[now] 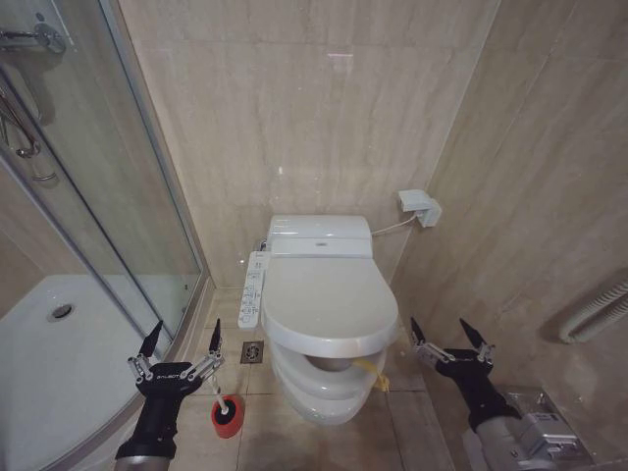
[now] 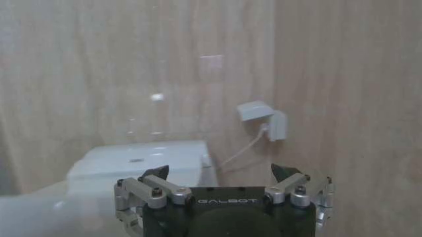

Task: Open the toilet lid, clean the toilet bowl with a toilet brush, close the toilet lid, and flush.

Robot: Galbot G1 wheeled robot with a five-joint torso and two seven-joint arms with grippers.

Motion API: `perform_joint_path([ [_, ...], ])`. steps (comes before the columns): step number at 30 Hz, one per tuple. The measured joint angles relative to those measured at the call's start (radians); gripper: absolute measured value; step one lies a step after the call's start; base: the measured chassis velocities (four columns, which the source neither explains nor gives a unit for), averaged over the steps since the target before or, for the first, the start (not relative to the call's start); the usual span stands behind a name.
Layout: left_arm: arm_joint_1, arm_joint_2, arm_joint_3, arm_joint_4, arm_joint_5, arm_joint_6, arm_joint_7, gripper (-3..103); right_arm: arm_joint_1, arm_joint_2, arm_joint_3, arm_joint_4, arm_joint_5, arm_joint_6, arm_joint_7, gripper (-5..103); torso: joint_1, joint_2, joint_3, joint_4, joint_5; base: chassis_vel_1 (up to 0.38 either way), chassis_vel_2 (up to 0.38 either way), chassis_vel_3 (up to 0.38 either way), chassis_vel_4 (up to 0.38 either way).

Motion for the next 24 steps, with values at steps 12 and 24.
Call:
perform_joint_path([
  [12, 0.0, 0.0, 0.0, 0.0, 0.0, 0.0, 0.0, 100, -0.001, 0.125, -0.001, -0.013, -0.075, 0.094, -0.032, 100, 0.0, 0.0, 0.0, -0.0002, 0.0, 0.0, 0.0, 0.0, 0.0],
  [24, 0.0, 0.0, 0.0, 0.0, 0.0, 0.0, 0.0, 100, 0.001, 0.133, -0.009, 0.025, -0.048, 0.078, -0.021, 100, 0.0, 0.0, 0.0, 0.0, 0.0, 0.0, 0.0, 0.0, 0.0],
])
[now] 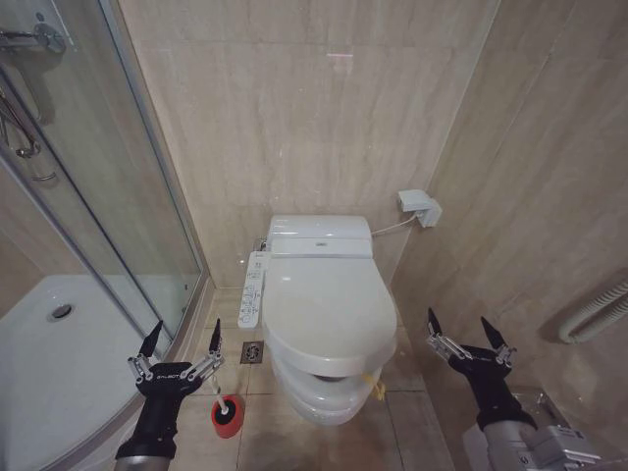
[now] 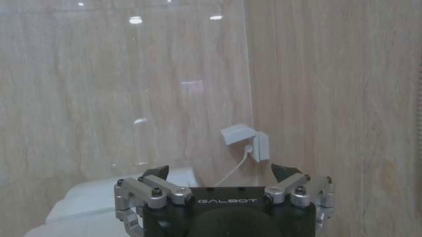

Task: Open the toilet lid, clean the toilet bowl with a toilet brush, close the toilet lid, and flush.

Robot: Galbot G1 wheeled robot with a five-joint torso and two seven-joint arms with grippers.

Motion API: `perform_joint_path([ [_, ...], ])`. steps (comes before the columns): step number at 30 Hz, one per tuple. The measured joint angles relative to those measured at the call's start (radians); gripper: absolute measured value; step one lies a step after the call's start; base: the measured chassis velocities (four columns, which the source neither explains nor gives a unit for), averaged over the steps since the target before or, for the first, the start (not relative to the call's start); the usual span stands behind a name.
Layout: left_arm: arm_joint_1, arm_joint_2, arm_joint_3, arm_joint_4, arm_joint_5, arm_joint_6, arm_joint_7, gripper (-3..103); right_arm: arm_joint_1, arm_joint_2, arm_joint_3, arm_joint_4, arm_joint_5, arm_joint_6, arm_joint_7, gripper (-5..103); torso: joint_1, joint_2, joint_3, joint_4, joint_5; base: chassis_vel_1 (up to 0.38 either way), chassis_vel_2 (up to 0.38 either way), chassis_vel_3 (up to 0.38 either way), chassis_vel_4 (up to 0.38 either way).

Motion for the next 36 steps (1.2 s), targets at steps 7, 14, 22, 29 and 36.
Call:
perform_joint_path([
  [7, 0.0, 0.0, 0.0, 0.0, 0.0, 0.0, 0.0, 100, -0.006, -0.001, -0.004, 0.016, 0.001, -0.001, -0.001, 100, 0.0, 0.0, 0.0, 0.0, 0.0, 0.0, 0.0, 0.0, 0.0],
  [14, 0.0, 0.0, 0.0, 0.0, 0.0, 0.0, 0.0, 100, -0.016, -0.007, -0.001, 0.017, 0.002, -0.002, -0.005, 100, 0.0, 0.0, 0.0, -0.0002, 0.0, 0.0, 0.0, 0.0, 0.0],
  [22, 0.0, 0.0, 0.0, 0.0, 0.0, 0.0, 0.0, 100, -0.016, -0.006, 0.005, 0.018, -0.011, 0.001, -0.015, 100, 0.0, 0.0, 0.0, -0.0001, 0.0001, 0.0, 0.0, 0.0, 0.0],
  [29, 0.0, 0.0, 0.0, 0.0, 0.0, 0.0, 0.0, 100, -0.017, -0.012, 0.006, 0.018, -0.03, 0.01, -0.033, 100, 0.0, 0.0, 0.0, 0.0, 0.0001, 0.0, 0.0, 0.0, 0.0],
  [36, 0.0, 0.0, 0.0, 0.0, 0.0, 0.0, 0.0, 100, -0.016, -0.016, 0.01, 0.019, -0.039, 0.016, -0.04, 100, 0.0, 0.0, 0.0, -0.0001, 0.0001, 0.0, 0.0, 0.0, 0.0],
])
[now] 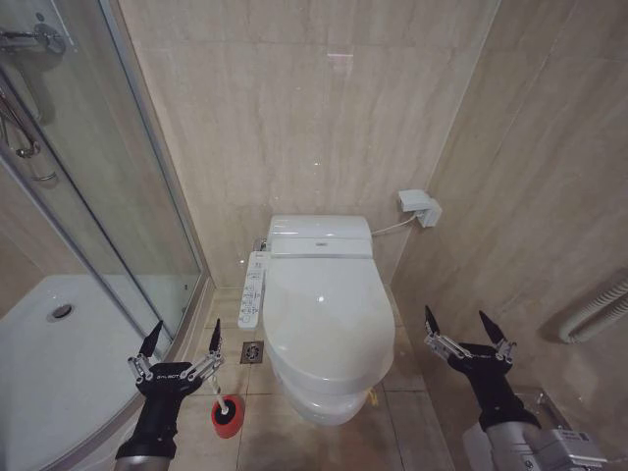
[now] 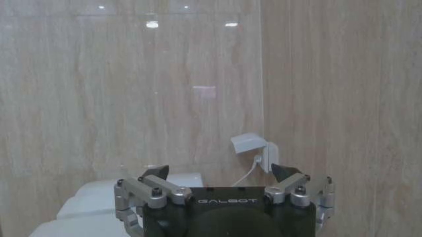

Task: Open the toilet lid, clean the toilet bowl with a toilet brush, close the toilet lid, and flush.

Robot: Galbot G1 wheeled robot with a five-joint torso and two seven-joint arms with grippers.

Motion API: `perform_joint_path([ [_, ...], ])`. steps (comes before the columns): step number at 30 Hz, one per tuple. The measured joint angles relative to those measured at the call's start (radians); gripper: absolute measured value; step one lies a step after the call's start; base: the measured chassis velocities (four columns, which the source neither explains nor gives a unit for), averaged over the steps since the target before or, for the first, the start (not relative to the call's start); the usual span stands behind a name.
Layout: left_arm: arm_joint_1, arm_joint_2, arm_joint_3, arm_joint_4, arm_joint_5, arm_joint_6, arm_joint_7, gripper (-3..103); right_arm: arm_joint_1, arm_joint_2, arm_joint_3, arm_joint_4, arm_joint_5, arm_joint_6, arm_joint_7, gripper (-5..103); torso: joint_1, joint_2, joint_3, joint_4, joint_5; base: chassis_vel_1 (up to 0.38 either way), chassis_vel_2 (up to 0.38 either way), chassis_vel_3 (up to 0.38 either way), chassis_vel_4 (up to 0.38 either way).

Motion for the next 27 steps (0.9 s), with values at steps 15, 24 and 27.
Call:
perform_joint_path([
  [15, 0.0, 0.0, 0.0, 0.0, 0.0, 0.0, 0.0, 100, 0.0, 0.0, 0.001, 0.0, -0.001, 0.001, 0.0, 100, 0.0, 0.0, 0.0, 0.0, 0.0, 0.0, 0.0, 0.0, 0.0],
  [24, 0.0, 0.0, 0.0, 0.0, 0.0, 0.0, 0.0, 100, 0.0, 0.0, 0.0, -0.001, -0.001, 0.001, 0.0, 100, 0.0, 0.0, 0.0, 0.0, 0.0, 0.0, 0.0, 0.0, 0.0],
  [27, 0.0, 0.0, 0.0, 0.0, 0.0, 0.0, 0.0, 100, 0.0, 0.0, 0.0, -0.001, -0.001, 0.001, 0.0, 100, 0.0, 0.0, 0.0, 0.0, 0.0, 0.0, 0.0, 0.0, 0.0],
])
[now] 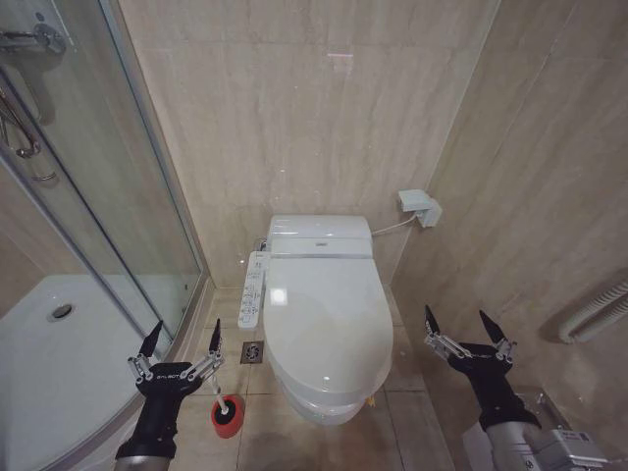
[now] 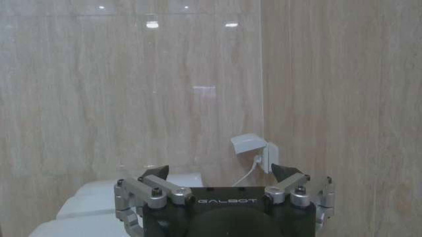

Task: Open the toilet lid, clean the toilet bowl with a toilet brush, close the toilet lid, and flush.

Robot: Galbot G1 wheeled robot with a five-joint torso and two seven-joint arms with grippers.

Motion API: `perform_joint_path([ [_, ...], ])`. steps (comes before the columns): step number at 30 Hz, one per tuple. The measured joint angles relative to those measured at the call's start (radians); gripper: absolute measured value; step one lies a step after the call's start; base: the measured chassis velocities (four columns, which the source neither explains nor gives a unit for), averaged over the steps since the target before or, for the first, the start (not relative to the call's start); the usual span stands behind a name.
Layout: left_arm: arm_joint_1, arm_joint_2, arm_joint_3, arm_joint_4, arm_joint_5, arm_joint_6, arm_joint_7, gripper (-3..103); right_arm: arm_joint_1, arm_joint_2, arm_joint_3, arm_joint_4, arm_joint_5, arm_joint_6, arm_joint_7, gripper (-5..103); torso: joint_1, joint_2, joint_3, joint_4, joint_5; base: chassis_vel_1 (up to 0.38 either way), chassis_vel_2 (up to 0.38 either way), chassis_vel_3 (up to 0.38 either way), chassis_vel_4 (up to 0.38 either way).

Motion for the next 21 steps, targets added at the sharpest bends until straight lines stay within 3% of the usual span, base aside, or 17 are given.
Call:
perform_joint_path([
  [21, 0.0, 0.0, 0.0, 0.0, 0.0, 0.0, 0.0, 100, 0.0, 0.0, 0.0, -0.001, 0.0, 0.0, 0.001, 100, 0.0, 0.0, 0.0, 0.0, 0.0, 0.0, 0.0, 0.0, 0.0],
])
